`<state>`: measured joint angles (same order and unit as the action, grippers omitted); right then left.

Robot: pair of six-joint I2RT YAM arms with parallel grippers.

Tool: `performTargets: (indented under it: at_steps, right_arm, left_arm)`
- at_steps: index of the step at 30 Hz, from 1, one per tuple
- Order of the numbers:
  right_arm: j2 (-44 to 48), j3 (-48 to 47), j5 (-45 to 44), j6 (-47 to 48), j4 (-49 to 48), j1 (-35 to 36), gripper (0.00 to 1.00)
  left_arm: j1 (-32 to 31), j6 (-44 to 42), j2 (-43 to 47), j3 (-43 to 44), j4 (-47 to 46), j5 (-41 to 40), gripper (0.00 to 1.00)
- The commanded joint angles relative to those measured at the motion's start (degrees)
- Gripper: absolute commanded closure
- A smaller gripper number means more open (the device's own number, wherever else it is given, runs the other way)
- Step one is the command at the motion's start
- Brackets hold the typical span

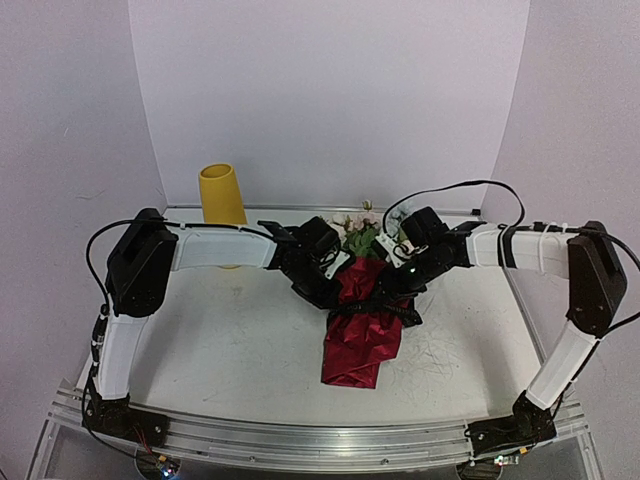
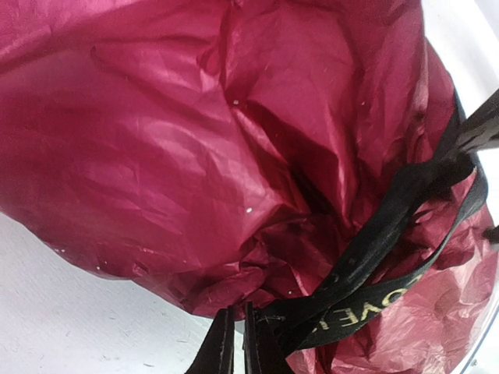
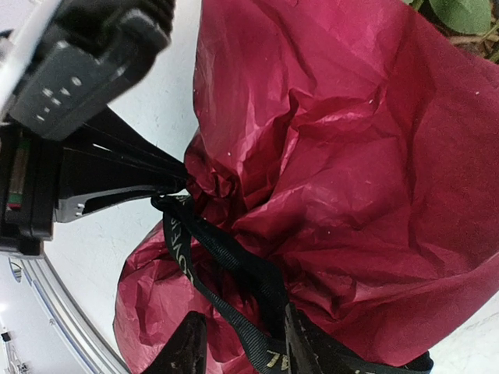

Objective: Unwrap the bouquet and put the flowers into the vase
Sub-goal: Untie the ribbon from the wrapping paper.

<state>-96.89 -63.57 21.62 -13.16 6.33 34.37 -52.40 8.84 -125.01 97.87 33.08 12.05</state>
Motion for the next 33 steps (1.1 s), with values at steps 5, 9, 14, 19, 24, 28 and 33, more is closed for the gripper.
performTargets:
  at_steps: [5, 9, 14, 19, 24, 28, 33]
  right_arm:
    - [-2.1, -0.1, -2.3, 2.0, 4.4, 1.3, 0.73]
    - [-2.5, -0.5, -3.8, 2.4, 5.2, 1.8, 0.83]
    - [0.5, 0.1, -6.0, 1.7, 5.2, 1.8, 1.0]
    - [4.5, 0.3, -9.2, 0.9, 5.0, 1.8, 1.0]
    - [7.2, 0.1, -11.4, -0.1, 5.0, 1.8, 1.0]
    - [6.9, -0.5, -11.3, -1.5, 5.0, 1.8, 0.99]
    - [6.3, -1.0, -11.5, -4.3, 4.5, 1.8, 0.98]
  left_arm:
    - [0.1, -0.9, 1.3, 3.1, 0.0, 0.7, 0.93]
    - [0.1, -0.8, 1.4, 3.2, 0.0, 0.6, 0.93]
    - [0.1, -0.8, 1.6, 3.1, 0.0, 0.1, 0.93]
    - [0.0, -0.8, 1.7, 3.6, 0.0, -0.2, 0.93]
    - [0.0, -0.7, 1.6, 4.8, -0.1, -0.5, 0.93]
    - [-0.2, -0.8, 1.5, 5.4, -0.1, -0.4, 0.93]
    - [-0.4, -0.6, 1.4, 6.0, -0.2, -0.9, 0.93]
